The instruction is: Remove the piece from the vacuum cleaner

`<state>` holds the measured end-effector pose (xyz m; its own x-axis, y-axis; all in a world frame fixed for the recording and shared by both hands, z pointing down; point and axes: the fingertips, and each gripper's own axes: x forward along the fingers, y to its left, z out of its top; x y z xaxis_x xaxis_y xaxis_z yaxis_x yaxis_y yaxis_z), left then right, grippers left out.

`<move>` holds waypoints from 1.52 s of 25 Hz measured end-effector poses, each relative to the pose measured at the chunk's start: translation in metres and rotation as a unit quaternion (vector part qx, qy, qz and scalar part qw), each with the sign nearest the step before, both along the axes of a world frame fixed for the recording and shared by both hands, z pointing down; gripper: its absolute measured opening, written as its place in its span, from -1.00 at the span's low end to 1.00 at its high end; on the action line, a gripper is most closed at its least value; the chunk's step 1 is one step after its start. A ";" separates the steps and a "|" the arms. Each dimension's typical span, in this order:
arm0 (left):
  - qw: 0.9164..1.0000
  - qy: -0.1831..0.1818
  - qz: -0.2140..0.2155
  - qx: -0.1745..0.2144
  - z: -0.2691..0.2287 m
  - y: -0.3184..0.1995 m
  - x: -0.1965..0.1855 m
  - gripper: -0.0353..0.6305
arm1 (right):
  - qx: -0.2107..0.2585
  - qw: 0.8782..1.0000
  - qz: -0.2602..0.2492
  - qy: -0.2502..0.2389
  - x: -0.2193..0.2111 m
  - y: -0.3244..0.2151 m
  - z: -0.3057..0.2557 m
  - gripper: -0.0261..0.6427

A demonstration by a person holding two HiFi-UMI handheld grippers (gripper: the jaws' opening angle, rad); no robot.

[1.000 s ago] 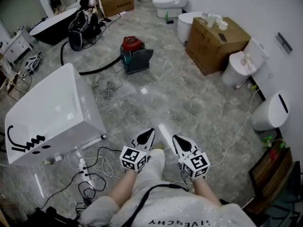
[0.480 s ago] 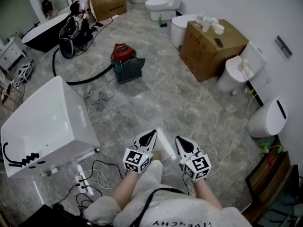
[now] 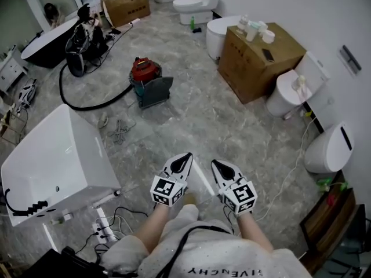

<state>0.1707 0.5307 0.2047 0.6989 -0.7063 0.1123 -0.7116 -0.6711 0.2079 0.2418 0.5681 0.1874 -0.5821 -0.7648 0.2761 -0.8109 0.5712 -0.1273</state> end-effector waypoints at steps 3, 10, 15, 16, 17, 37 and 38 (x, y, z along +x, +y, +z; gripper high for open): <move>1.000 0.001 -0.003 0.007 -0.006 -0.017 0.005 -0.83 | 0.001 1.000 0.001 -0.001 0.007 -0.014 -0.001 -0.88; 1.000 0.004 -0.020 -0.002 -0.001 -0.037 0.012 -0.83 | -0.011 1.000 -0.026 -0.010 0.009 -0.044 0.008 -0.88; 0.998 0.001 -0.069 -0.010 0.005 -0.064 0.010 -0.83 | -0.011 0.997 -0.078 -0.012 0.003 -0.084 0.013 -0.88; 0.997 0.000 -0.080 -0.011 0.004 -0.070 0.011 -0.83 | -0.010 0.996 -0.091 -0.010 0.002 -0.092 0.012 -0.88; 0.996 0.000 -0.090 -0.011 0.004 -0.077 0.011 -0.83 | -0.007 0.995 -0.104 -0.007 0.002 -0.101 0.010 -0.88; 0.970 -0.006 -0.244 0.007 -0.005 -0.181 0.057 -0.83 | 0.008 0.969 -0.248 -0.009 0.051 -0.219 0.002 -0.88; 0.969 -0.007 -0.248 0.006 -0.004 -0.181 0.057 -0.83 | 0.008 0.967 -0.254 -0.009 0.050 -0.220 0.003 -0.88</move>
